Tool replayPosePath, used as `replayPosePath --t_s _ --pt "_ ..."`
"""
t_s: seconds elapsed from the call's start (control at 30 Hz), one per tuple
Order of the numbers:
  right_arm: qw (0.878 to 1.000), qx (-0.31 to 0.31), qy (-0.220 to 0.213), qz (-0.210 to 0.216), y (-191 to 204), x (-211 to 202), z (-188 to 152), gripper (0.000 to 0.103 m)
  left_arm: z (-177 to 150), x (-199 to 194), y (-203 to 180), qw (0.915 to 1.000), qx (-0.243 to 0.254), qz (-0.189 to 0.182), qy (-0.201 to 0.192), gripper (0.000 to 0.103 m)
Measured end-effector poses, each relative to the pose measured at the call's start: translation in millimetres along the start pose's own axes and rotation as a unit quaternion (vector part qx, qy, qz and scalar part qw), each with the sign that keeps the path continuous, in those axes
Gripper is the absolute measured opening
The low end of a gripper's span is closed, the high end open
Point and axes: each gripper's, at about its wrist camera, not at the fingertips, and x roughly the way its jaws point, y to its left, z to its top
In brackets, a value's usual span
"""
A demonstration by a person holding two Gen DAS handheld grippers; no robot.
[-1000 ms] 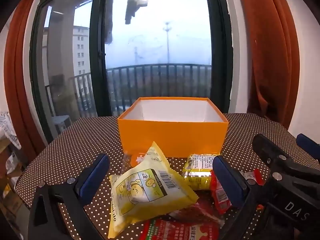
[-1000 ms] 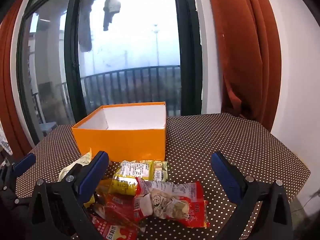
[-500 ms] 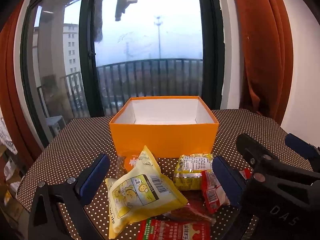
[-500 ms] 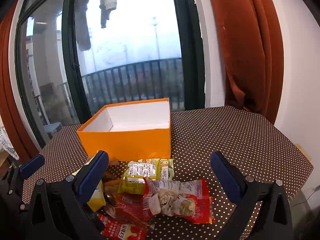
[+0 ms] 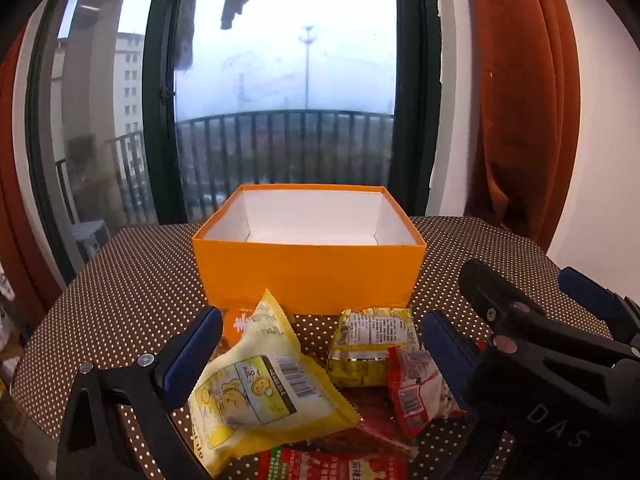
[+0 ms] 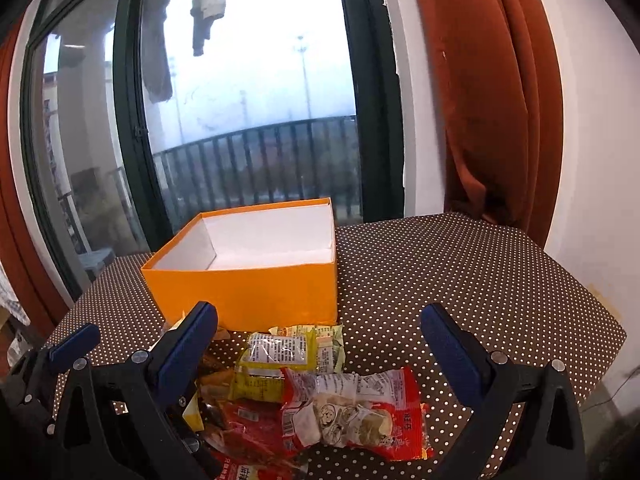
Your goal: Organize snacks
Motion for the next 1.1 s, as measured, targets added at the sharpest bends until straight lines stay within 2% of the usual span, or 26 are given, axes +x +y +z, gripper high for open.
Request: replayPosePath --t_s 0.23,1.1 --pt "1.000 -0.002 -0.002 -0.001 0.2 2.1 5.1 0.102 5.5 6.1 0.2 0.9999 -0.003 -0.015 0.002 0.100" --pt "1.000 0.007 0.005 -0.007 0.0 3.4 4.6 0.102 5.5 5.6 -2.4 0.9998 -0.004 -0.019 0.005 0.097"
